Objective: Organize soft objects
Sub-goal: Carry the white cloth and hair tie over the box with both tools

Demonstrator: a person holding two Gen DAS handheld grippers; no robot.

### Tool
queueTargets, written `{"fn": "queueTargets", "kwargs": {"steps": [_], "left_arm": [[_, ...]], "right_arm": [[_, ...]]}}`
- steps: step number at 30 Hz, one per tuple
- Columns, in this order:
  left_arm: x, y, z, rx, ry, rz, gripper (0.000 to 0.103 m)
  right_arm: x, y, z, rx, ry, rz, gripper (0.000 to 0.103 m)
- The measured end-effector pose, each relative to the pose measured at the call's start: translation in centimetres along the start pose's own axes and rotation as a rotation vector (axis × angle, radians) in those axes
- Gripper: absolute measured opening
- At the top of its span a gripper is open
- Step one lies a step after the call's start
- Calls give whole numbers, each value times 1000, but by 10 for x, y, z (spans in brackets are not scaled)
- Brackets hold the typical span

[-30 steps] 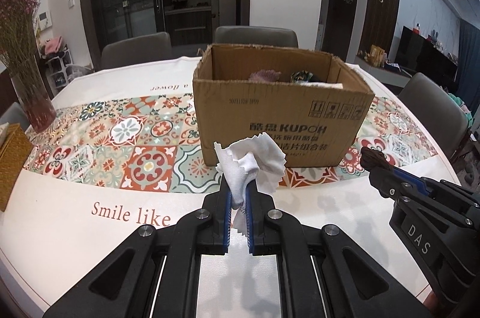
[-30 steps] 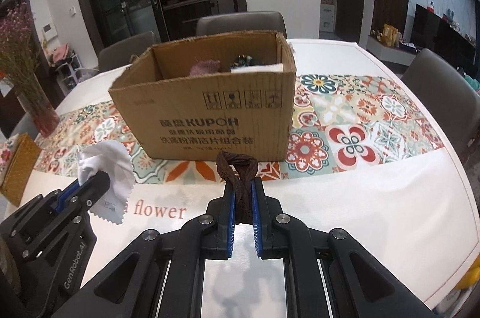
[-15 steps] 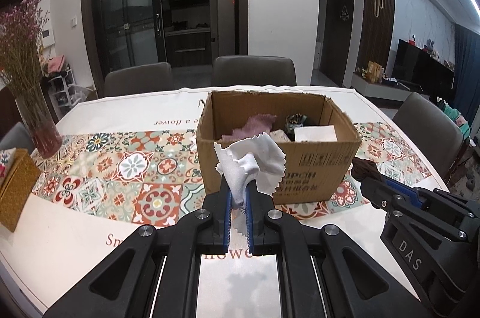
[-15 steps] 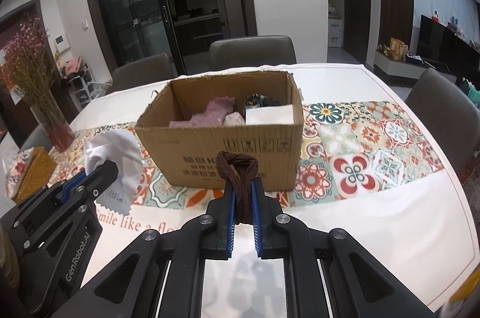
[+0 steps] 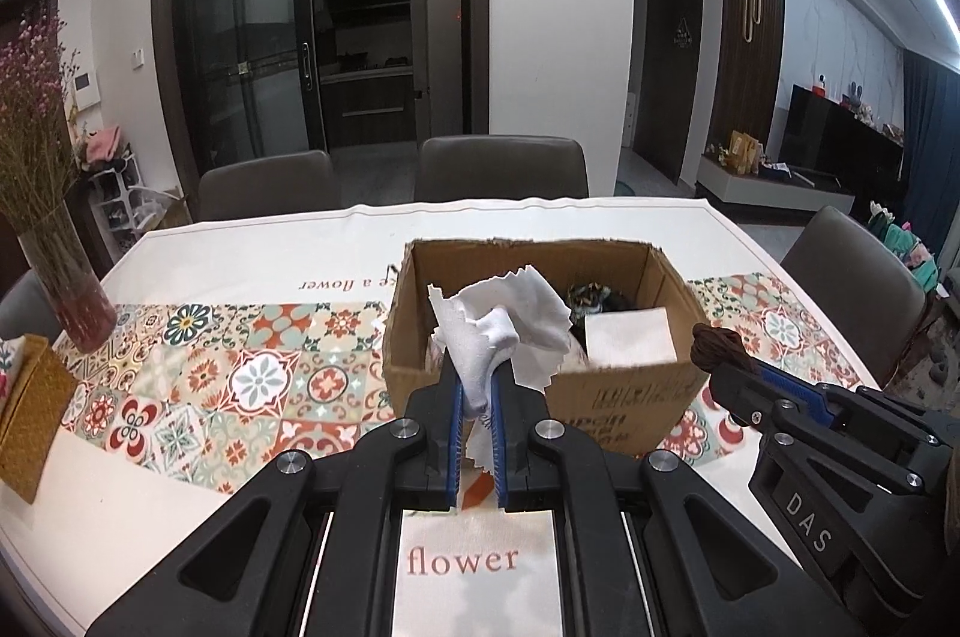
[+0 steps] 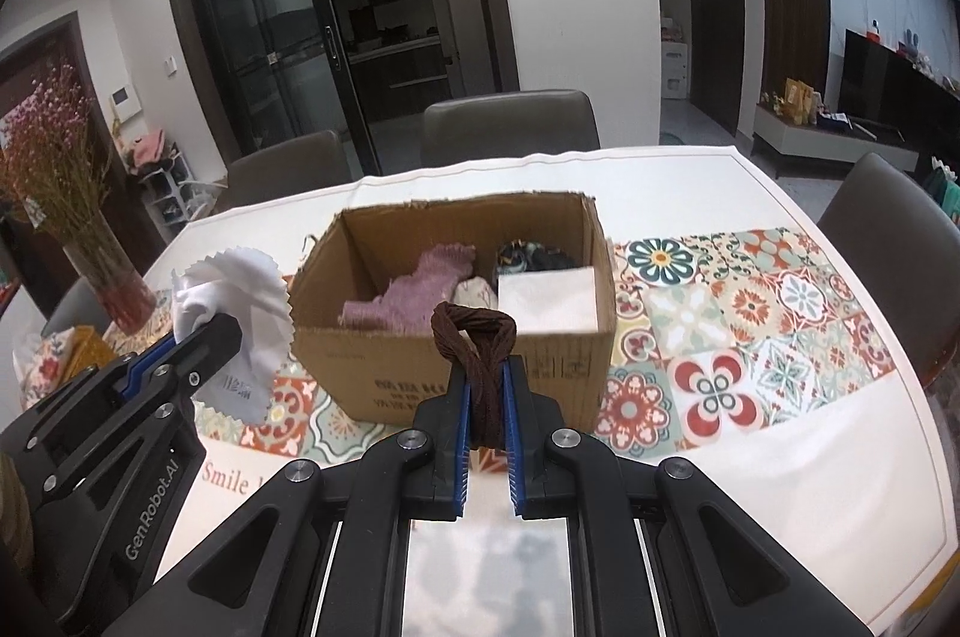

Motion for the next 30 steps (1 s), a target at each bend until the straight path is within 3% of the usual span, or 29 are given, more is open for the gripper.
{"fn": "queueTargets", "kwargs": {"steps": [20,30], "left_arm": [[-41,65,3,-15,-21,13,10],[-73,78,3,-7,-58,58,10]], "right_arm": [[-29,59,-3,-10,1,14,11],[-53,76,-7,-5,1,46,11]]}}
Point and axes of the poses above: each gripper's, at about its wrist camera, not at the fingertips, and x roughly against the way its jaws point, z to its left, y to its top, the point moved 1 cm from there along -x, roughly the way its jaws point, and after that the axes turned 13 degrees about z, right-handed, at the moved point
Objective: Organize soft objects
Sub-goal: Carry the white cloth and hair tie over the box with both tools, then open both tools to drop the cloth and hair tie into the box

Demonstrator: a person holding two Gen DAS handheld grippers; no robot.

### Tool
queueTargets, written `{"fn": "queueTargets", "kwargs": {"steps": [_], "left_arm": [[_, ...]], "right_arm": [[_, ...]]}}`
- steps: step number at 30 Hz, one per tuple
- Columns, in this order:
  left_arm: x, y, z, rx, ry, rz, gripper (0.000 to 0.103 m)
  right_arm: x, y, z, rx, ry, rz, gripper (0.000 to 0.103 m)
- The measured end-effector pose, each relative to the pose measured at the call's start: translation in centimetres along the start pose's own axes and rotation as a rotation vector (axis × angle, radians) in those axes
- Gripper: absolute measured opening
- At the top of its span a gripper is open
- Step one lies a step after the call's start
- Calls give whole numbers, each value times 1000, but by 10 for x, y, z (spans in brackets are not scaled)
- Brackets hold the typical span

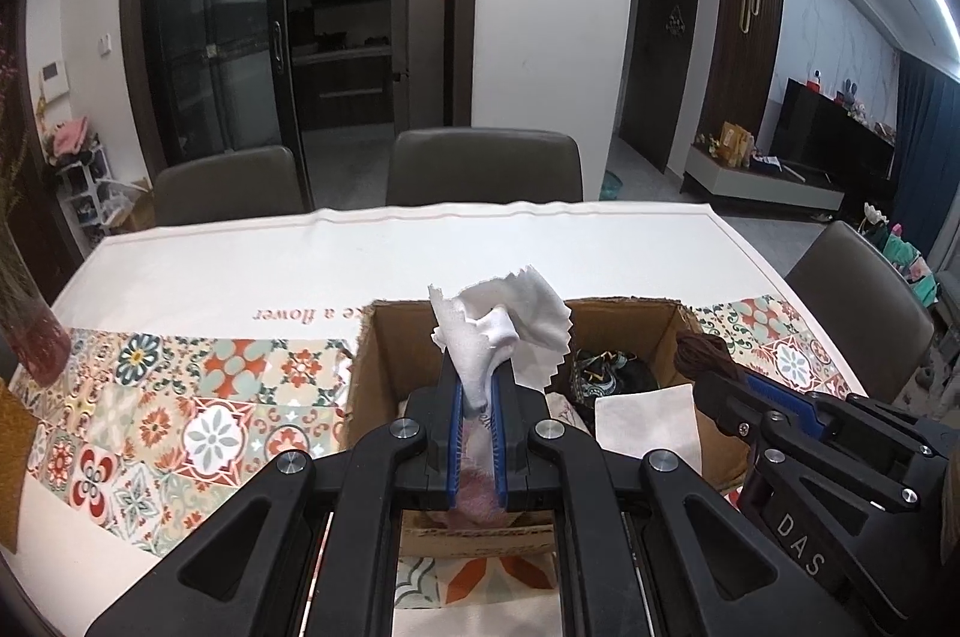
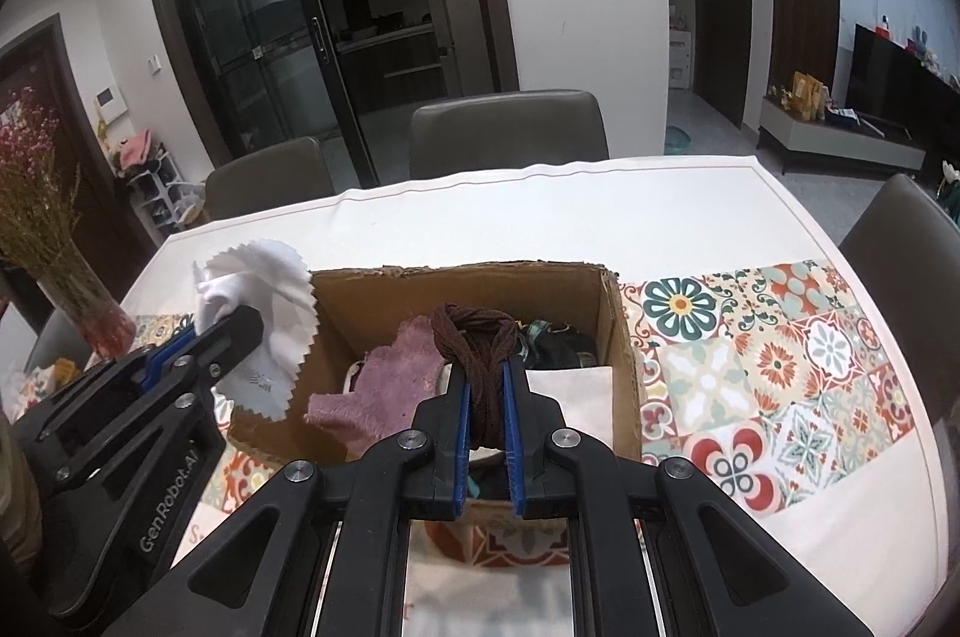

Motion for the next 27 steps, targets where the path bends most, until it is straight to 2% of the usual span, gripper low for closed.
{"fn": "queueTargets", "kwargs": {"steps": [13,21,27], "left_arm": [[-35,8,2,-12,-14,60,10],[-57,5,4,-18,-49,132,10],[-64,4,4,-21,-54,150,11]], "right_arm": [[-25,9,2,13,-7,36,12],[-39,11,3,17,-6,70,12],[-47,12,2,16,6,100,13]]}}
Point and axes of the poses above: each gripper's, at about its wrist camera, not at the fingertips, and x roughly against the way its jaws point, z to its left, y to its top, the point moved 1 cm from there along -x, roughly the way its jaws point, and after that the axes turned 13 degrees about z, right-handed, at the moved point
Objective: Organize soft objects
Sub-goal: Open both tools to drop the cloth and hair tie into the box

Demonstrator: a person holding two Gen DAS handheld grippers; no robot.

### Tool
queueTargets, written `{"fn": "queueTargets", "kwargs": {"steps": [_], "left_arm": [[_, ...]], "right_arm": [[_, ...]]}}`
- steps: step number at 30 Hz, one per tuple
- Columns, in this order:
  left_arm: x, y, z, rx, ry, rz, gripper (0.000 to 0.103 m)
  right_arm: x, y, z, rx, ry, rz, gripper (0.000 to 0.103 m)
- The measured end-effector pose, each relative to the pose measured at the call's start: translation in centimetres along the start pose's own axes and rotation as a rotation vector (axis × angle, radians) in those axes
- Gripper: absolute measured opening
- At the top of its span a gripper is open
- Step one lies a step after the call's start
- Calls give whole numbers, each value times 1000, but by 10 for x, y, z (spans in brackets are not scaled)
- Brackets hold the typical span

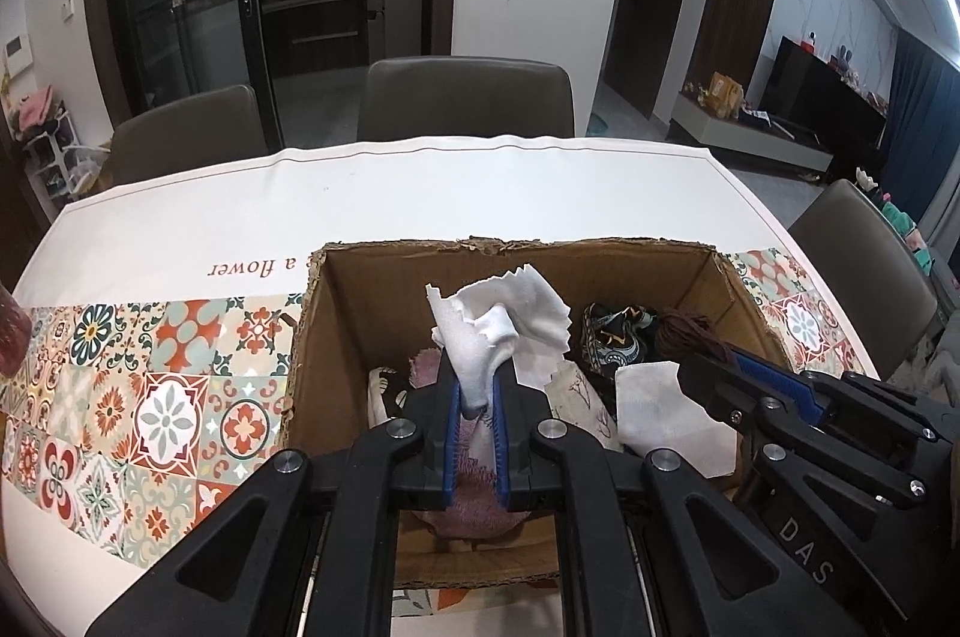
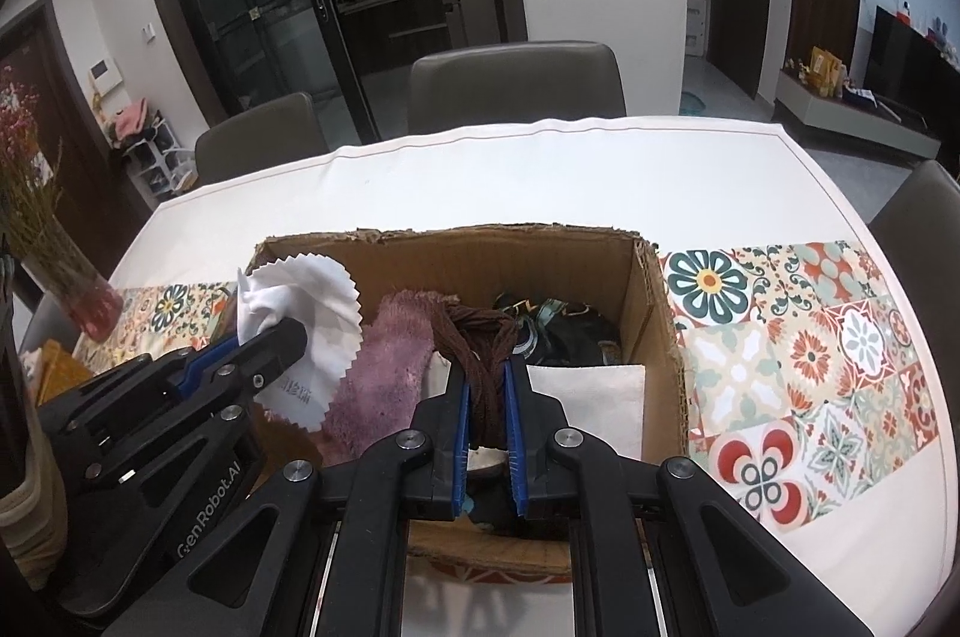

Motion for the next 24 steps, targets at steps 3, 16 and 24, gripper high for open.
{"fn": "queueTargets", "kwargs": {"steps": [3,16,24], "left_arm": [[-1,0,2,13,10,3,27],[6,-4,8,42,78,-6,59],[18,-5,11,64,109,-19,76]], "right_arm": [[-1,0,-1,-1,-2,4,15],[5,1,-7,-37,-71,-5,57],[15,-1,-12,-63,-67,-18,59]]}}
Point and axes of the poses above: each gripper's, at about its wrist camera, not at the fingertips, and x roughly against the way its jaws point, z to its left, y to its top, the point moved 1 cm from there along -x, roughly the way its jaws point, and after that the axes turned 13 degrees about z, right-handed, at the moved point
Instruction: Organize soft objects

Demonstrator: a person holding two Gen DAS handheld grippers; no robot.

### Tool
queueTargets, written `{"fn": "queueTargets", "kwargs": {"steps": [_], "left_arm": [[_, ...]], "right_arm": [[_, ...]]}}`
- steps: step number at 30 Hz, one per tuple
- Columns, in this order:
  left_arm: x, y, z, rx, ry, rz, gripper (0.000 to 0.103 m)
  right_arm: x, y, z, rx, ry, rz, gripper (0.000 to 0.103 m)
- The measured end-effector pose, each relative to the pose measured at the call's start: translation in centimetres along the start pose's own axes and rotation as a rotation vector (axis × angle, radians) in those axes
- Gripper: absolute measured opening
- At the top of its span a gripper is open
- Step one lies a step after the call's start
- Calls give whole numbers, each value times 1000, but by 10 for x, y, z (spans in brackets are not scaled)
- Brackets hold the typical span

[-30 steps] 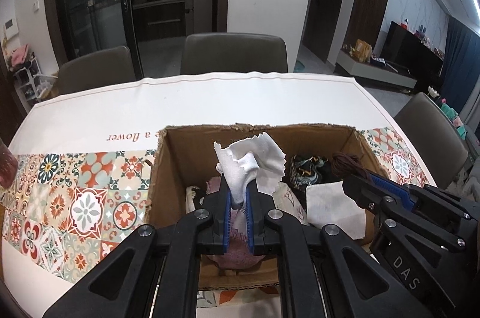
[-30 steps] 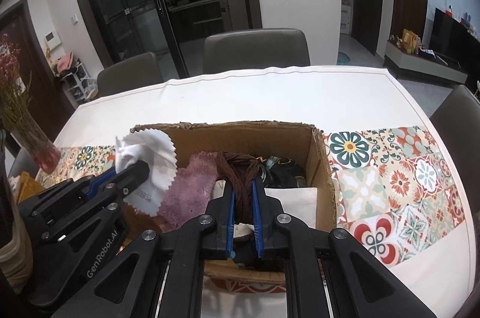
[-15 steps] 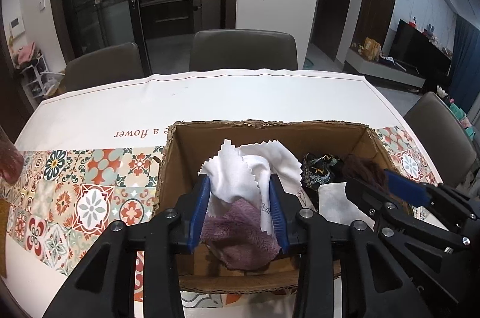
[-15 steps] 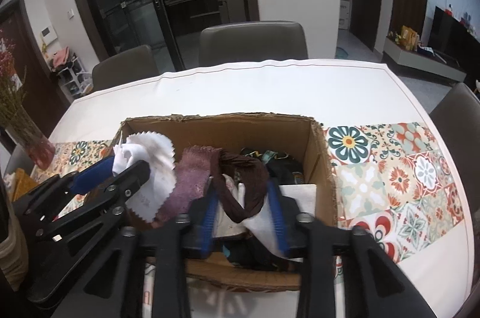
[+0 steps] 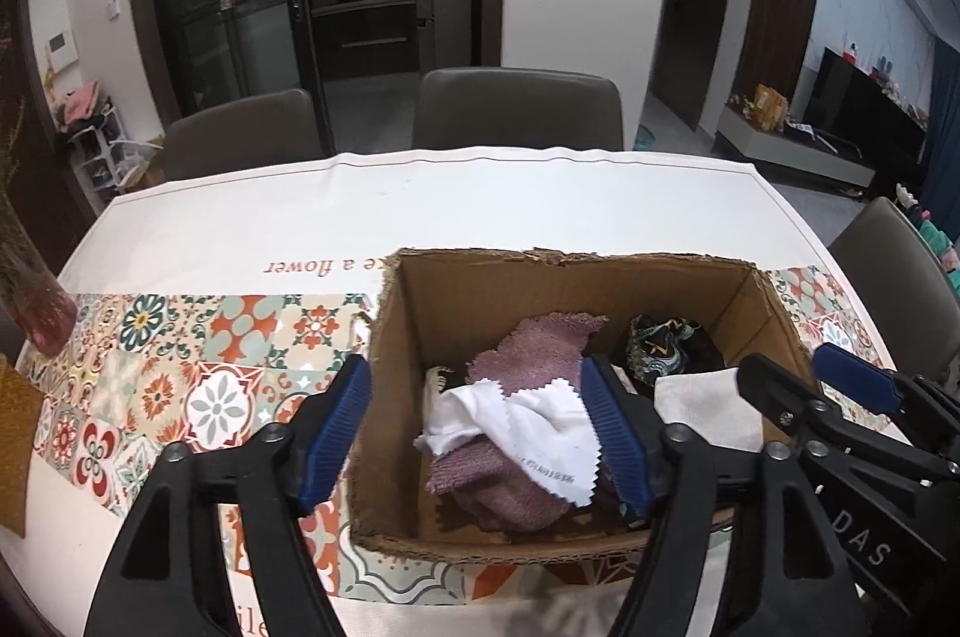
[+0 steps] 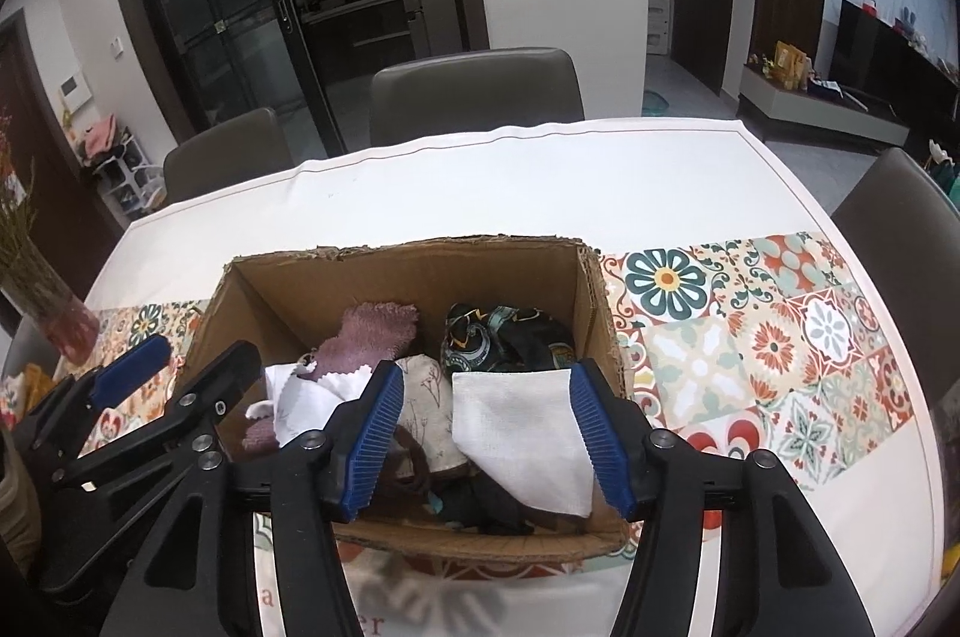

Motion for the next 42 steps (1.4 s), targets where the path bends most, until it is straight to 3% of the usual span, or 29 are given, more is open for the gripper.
{"fn": "queueTargets", "kwargs": {"steps": [2,6,10,19,42], "left_arm": [[3,-1,2,16,23,-1,84],[8,-4,5,27,32,-3,86],[16,-8,7,35,45,-10,89],[42,-23,10,45,87,-52,98],[104,-78,25,81,139,-126,103]], "right_arm": [[3,-1,0,1,-4,-4,59],[8,-4,2,0,-8,-9,59],[18,-8,1,-10,-33,-28,69],[40,-20,0,-26,-51,-60,74],[91,-73,16,-17,-39,-118,78]]}}
Point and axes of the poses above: each gripper's, at about its wrist camera, not at the fingertips, and x roughly against the way its jaws point, z to its left, y to its top, the point moved 1 cm from there along -x, roughly the way its jaws point, and after that the axes turned 13 degrees about z, right-handed, at the moved point
